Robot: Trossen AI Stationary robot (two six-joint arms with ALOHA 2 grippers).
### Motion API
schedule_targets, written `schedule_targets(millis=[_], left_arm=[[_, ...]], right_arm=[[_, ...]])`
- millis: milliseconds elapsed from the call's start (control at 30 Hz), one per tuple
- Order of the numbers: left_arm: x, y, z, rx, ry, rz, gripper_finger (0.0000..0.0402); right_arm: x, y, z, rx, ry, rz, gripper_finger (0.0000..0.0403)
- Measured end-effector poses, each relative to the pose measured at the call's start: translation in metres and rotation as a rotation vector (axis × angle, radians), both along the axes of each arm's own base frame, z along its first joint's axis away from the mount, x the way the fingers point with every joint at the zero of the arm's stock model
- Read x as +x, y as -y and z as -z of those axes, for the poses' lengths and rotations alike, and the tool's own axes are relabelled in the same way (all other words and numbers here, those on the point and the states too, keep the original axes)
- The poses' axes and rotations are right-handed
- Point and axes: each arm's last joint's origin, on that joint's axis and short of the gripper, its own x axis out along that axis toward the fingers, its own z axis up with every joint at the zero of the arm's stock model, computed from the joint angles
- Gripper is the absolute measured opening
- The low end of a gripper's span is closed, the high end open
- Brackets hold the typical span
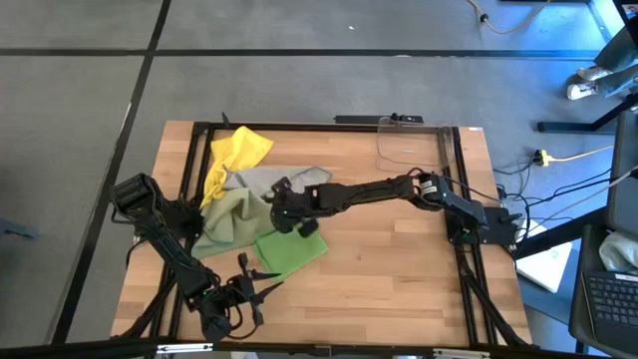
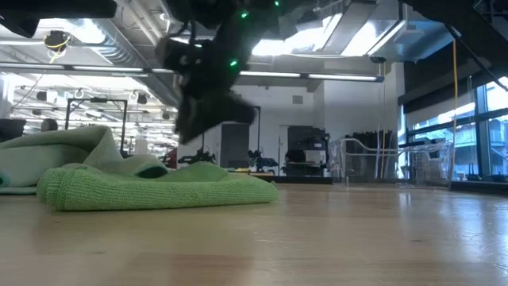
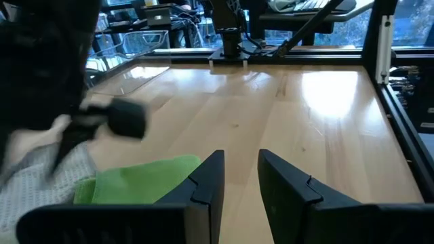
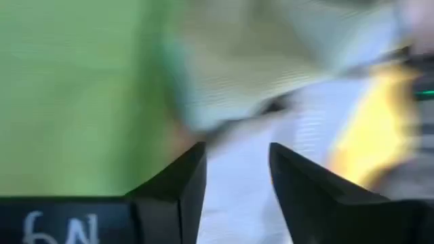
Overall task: Fold microfiber towels
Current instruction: Put the green cloth into the transparent bin
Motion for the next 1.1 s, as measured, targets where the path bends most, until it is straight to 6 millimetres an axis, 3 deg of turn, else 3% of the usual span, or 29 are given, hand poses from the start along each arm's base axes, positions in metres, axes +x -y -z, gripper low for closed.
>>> schedule_targets(millis=[233,333,533,700,867,1100], left_arm=[[-0.001,0.001,0.0,0.008,0.007,-0.006,0.0083],[-0.001,0.001,0.0,0.008,0.006,-0.005,0.0083],[-0.001,0.001,0.0,0.011,0.001,-0.001,0.0083],[-0.002,0.0,0.001,0.021,-0.007,-0.001,0.0083],[-0.002,-0.001,0.001,0.03,-0.013,-0.001,0.0083],[-0.001,-0.002,0.003,0.04,-0.038,0.009,0.0083]], right_arm=[[-0.029,0.012,-0.014,0.636,-0.35,0.23,0.0147],[-0.035,0.01,-0.006,0.746,-0.445,0.259,0.0157],[-0.045,-0.022,0.017,0.621,-0.516,0.128,0.0177],[-0.047,-0.044,0.02,0.509,-0.514,0.095,0.0178],[-0.053,-0.055,0.012,0.409,-0.53,0.193,0.0178],[-0.061,-0.069,0.019,0.341,-0.554,0.329,0.0178]])
